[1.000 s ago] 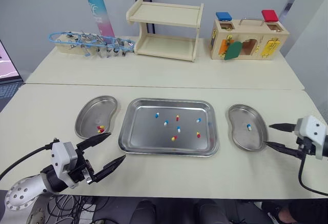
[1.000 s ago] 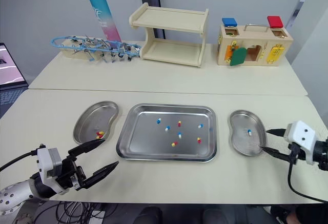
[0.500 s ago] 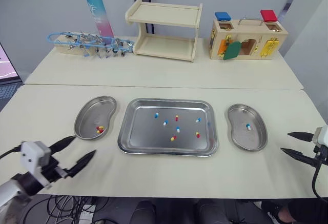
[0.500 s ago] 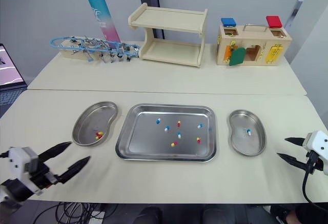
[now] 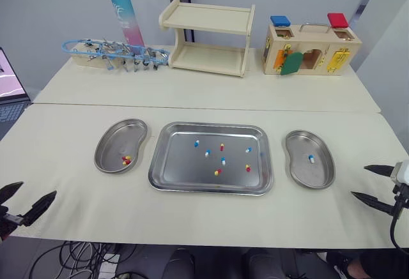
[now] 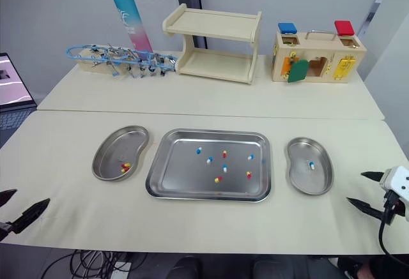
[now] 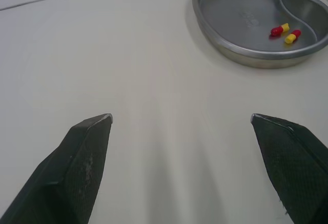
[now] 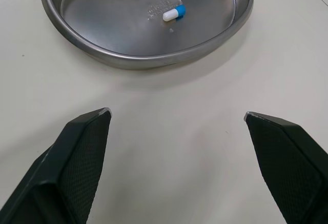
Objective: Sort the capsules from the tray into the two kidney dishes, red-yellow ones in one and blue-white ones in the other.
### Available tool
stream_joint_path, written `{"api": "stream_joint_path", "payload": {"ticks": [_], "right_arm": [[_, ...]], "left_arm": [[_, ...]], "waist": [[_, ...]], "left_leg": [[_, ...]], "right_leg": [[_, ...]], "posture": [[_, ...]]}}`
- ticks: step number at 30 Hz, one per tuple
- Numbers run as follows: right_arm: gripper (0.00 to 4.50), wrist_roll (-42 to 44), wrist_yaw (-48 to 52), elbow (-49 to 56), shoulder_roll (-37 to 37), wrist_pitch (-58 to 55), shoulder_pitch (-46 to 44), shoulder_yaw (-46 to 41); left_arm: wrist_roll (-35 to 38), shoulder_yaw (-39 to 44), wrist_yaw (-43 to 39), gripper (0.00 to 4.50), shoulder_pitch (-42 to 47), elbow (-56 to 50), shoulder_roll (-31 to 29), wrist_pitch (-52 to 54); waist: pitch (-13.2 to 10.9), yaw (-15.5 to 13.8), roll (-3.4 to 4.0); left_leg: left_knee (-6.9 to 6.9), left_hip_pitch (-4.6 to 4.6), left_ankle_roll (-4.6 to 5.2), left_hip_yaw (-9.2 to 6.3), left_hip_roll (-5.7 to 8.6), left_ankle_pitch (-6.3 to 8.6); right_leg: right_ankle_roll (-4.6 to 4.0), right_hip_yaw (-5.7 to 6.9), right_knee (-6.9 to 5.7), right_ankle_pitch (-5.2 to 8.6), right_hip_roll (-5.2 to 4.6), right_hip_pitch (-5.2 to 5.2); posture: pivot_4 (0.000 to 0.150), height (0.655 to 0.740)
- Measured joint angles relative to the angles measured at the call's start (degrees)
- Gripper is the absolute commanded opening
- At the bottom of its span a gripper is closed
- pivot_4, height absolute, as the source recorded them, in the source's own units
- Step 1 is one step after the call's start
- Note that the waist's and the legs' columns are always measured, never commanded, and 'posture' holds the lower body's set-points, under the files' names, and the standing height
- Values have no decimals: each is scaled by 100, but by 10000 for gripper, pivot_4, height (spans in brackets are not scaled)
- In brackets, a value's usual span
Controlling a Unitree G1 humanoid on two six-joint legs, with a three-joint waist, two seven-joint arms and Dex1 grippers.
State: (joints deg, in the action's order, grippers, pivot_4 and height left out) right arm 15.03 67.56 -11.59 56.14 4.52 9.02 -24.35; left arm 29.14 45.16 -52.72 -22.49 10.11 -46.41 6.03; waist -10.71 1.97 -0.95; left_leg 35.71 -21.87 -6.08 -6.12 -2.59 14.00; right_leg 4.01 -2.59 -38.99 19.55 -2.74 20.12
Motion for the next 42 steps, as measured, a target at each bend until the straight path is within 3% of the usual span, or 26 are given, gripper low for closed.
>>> {"api": "stream_joint_path", "payload": {"ticks": [7,19,29,35,42], "right_arm": [[44600,-30,11,-2,0,-23,-69,120],[44600,-25,116,18,19,-137,47,125],[44600,233,600,208,534,-390,273,-163],[44600,815,655,1710,624,-1269,-827,468],[44600,849,-183,2783,-502,-2897,-2956,2529]], "left_arm": [[-28,-2,-547,45000,-314,-272,-75,-23],[503,-1284,-749,45000,-574,-2990,694,582],[356,-2088,-705,45000,72,-2873,853,452],[336,-2284,-690,45000,172,-2792,965,335],[314,-2455,-422,45000,136,-2983,1161,317]], "waist": [[0,1,0],[1,-9,0],[5,8,13],[4,93,13],[1,64,5]], "left_leg": [[-1,0,0,4,-1,0],[2,0,-1,4,0,0],[3,4,0,8,1,0],[4,4,-1,0,-4,0],[8,-9,-2,-5,-1,-1]], "right_leg": [[0,-3,0,0,0,2],[1,-4,1,0,-1,-3],[0,-9,0,0,0,-4],[0,-4,-4,-1,5,-6],[2,-1,-1,-2,2,4]], "posture": [[1500,7400],[1500,7400],[1500,7400],[1500,7400],[1500,7400]]}}
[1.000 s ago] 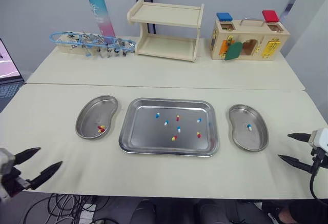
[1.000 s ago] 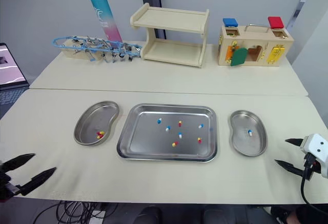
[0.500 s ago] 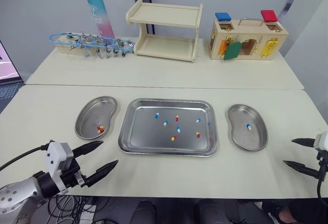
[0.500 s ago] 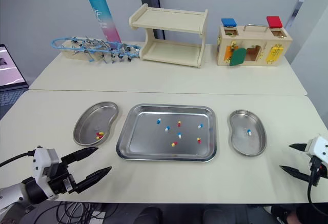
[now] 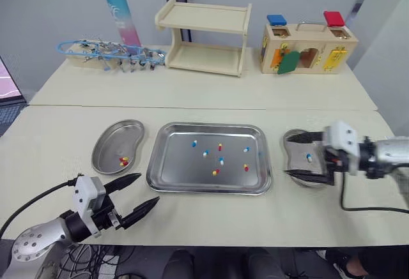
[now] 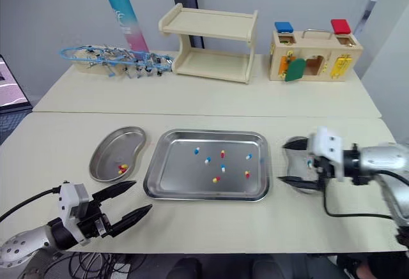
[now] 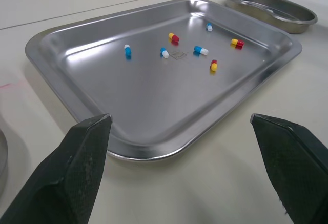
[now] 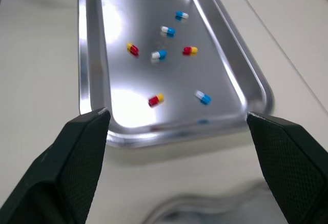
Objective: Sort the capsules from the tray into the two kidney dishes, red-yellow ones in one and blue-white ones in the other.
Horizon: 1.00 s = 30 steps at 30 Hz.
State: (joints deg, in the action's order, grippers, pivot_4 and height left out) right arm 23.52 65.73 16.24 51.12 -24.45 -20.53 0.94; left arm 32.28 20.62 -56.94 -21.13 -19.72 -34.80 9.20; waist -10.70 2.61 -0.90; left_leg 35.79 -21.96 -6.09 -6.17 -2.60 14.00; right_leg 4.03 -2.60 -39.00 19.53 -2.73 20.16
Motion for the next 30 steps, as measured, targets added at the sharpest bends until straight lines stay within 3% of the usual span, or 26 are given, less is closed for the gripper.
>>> {"api": "stream_joint_path", "payload": {"ticks": [4,7,9,15,22,30], "right_arm": [[44600,-671,-532,-261,-1345,-373,-1339,1346],[43000,-1067,-875,-614,-2000,-555,-1773,1965],[38336,-1343,-1130,-969,-2450,-666,-2024,2248],[18624,-1908,-1664,-1972,-3415,-715,-2469,2726],[18624,-2465,-2369,-3412,-4285,-595,-2964,2780],[18624,-2718,-2750,-4416,-4767,-231,-3083,2702]], "left_arm": [[-87,-137,220,45000,-12,-121,167,1],[-101,-158,327,45000,27,-177,239,-23],[-118,-155,370,45000,-8,-117,279,-108],[-215,-165,270,45000,-73,290,358,-441],[-322,-248,220,45000,-49,579,475,-842],[-342,-283,158,45000,54,693,503,-1062]], "waist": [[0,31,0],[2,-7,-4],[2,-33,-3],[2,-36,-2],[2,-12,-2],[1,12,-1]], "left_leg": [[-1,3,0,-5,-5,0],[-1,-7,0,-9,-3,0],[-2,-9,0,-8,-1,0],[-3,-5,0,-9,-3,0],[-5,-5,0,-8,-4,0],[-6,-6,0,-7,-5,0]], "right_leg": [[-1,3,-8,0,6,5],[-2,8,-3,-1,4,8],[-2,9,-4,-1,1,13],[-6,10,-10,-3,3,16],[-7,9,-13,-4,4,20],[-8,8,-17,-4,5,25]], "posture": [[1500,7400],[1500,7400],[1500,7400],[1500,7400],[1500,7400],[1500,7400]]}}
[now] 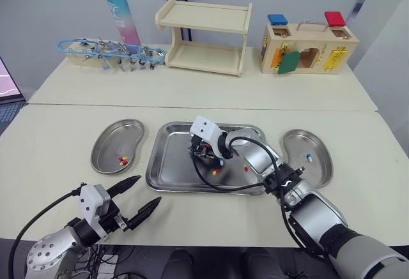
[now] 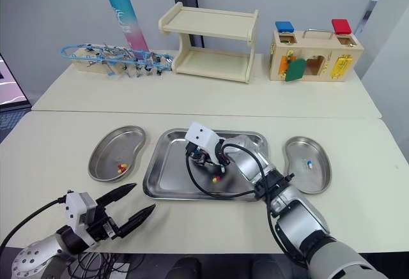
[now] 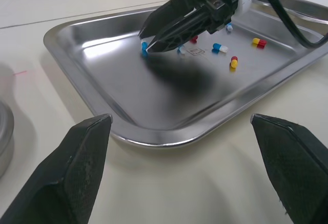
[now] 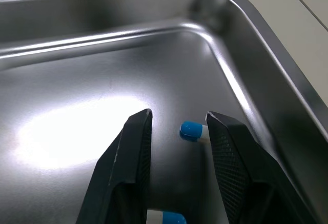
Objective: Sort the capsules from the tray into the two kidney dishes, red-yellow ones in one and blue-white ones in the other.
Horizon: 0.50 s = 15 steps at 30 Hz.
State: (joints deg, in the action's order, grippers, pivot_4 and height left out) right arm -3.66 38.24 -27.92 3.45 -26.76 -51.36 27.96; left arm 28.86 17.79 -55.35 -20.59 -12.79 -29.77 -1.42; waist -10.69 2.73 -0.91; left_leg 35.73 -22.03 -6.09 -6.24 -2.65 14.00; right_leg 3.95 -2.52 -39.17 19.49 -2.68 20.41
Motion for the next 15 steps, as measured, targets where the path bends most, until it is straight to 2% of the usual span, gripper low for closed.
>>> {"api": "stream_joint_path", "payload": {"ticks": [15], "right_arm": [[18624,-265,-207,-748,-285,490,-186,-204]], "left_arm": [[-11,-120,218,45000,-47,-183,27,66]], "waist": [[0,56,1]], "left_leg": [[-2,0,0,1,-2,0]], "right_leg": [[0,-4,-8,0,3,7]], "posture": [[1500,7400]]}}
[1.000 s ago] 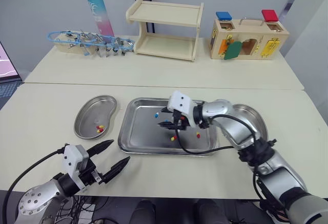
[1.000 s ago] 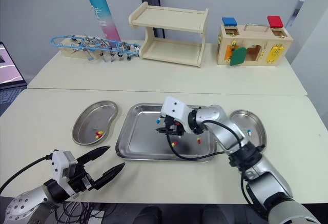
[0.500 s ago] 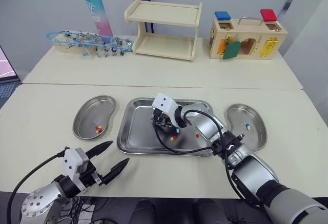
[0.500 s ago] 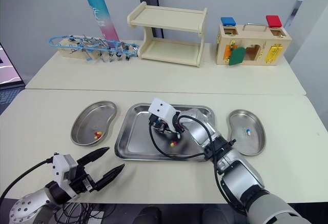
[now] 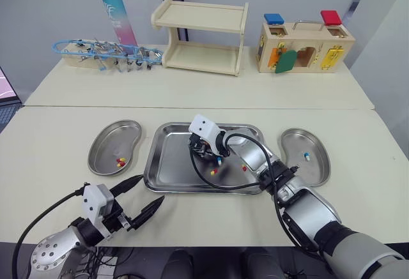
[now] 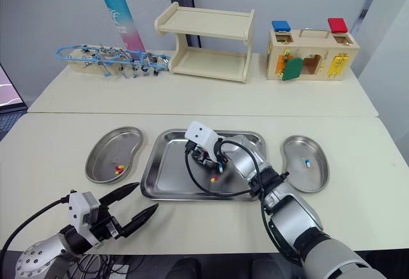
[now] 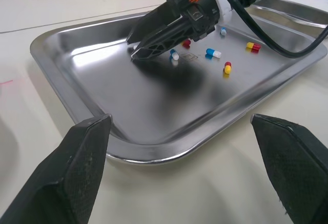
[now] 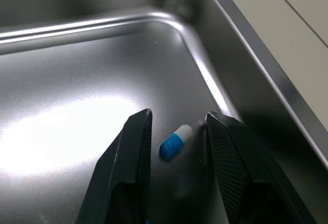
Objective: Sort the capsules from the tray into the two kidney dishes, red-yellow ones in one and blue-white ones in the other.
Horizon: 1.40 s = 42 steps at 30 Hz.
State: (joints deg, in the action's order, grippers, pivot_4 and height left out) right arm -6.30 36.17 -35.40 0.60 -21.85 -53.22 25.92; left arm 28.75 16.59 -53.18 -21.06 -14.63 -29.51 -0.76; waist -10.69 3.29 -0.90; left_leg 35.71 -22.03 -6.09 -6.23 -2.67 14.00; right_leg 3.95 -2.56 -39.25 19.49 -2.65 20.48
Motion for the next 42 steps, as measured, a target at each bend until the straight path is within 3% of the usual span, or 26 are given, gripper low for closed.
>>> {"api": "stream_joint_path", "payload": {"ticks": [24,25,31,38,42], "right_arm": [[18624,-143,222,437,98,-505,138,-115],[14107,-143,225,442,88,-505,145,-116],[77,-161,249,452,62,-491,156,-104],[77,-162,440,874,133,-480,341,22],[77,-65,748,2059,521,-658,597,-3]], "left_arm": [[0,-82,134,45000,127,-151,-47,201],[0,-96,133,45000,129,-158,-47,201],[-1,-101,143,45000,113,-182,-48,265],[-3,-101,179,45000,86,-317,-48,290],[-1,-139,-3,45000,88,-355,-221,290]], "waist": [[0,-1,0],[0,0,0],[0,1,0],[-1,0,1],[-1,-27,2]], "left_leg": [[-1,0,0,1,0,0],[-1,0,0,1,0,0],[-1,0,0,0,0,0],[-1,-3,0,0,0,0],[-1,-13,0,-4,0,0]], "right_leg": [[0,-2,0,0,0,1],[0,-2,0,0,0,1],[0,-2,0,0,0,0],[0,-1,0,0,0,3],[0,3,5,0,0,5]], "posture": [[1500,7400],[1500,7400],[1500,7400],[1500,7400],[1500,7400]]}}
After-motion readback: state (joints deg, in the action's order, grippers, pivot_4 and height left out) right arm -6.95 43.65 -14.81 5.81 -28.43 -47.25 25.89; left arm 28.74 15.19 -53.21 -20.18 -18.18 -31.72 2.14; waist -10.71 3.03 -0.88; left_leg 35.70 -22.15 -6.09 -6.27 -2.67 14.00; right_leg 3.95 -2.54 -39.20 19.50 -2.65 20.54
